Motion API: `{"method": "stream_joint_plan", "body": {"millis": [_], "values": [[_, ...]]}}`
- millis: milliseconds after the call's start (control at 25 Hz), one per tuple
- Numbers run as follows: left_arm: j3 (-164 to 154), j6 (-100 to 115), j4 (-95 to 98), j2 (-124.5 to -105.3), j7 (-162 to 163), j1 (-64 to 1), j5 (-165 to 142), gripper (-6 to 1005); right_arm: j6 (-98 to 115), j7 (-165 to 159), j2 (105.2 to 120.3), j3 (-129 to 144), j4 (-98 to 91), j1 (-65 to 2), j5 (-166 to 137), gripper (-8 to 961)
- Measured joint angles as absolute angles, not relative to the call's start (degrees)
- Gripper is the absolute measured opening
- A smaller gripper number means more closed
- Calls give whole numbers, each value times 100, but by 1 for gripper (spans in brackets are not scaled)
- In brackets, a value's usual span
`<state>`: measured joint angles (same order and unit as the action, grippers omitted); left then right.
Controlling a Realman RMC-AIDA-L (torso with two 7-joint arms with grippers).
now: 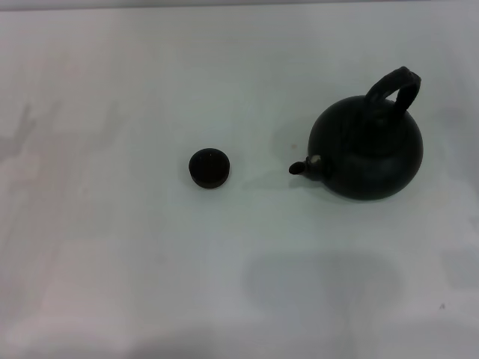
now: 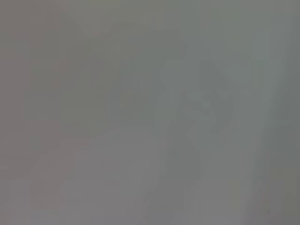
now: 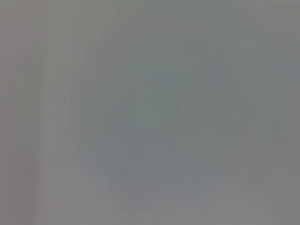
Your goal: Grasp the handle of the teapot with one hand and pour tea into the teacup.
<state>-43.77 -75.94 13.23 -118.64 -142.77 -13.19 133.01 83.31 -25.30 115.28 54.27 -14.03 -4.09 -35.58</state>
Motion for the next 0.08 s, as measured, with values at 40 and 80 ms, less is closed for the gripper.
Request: {"method": "stream_joint_plan", "body": {"millis": [40, 80], "values": [[-4377, -7594, 1337, -11859, -14278, -1331, 13348, 876, 8442, -2527, 11531, 5364, -1299, -430, -3557, 877], [-4377, -7593, 1349, -11859, -14278, -1333, 13403, 876, 8442, -2527, 11531, 5364, -1299, -430, -3557, 877]]}}
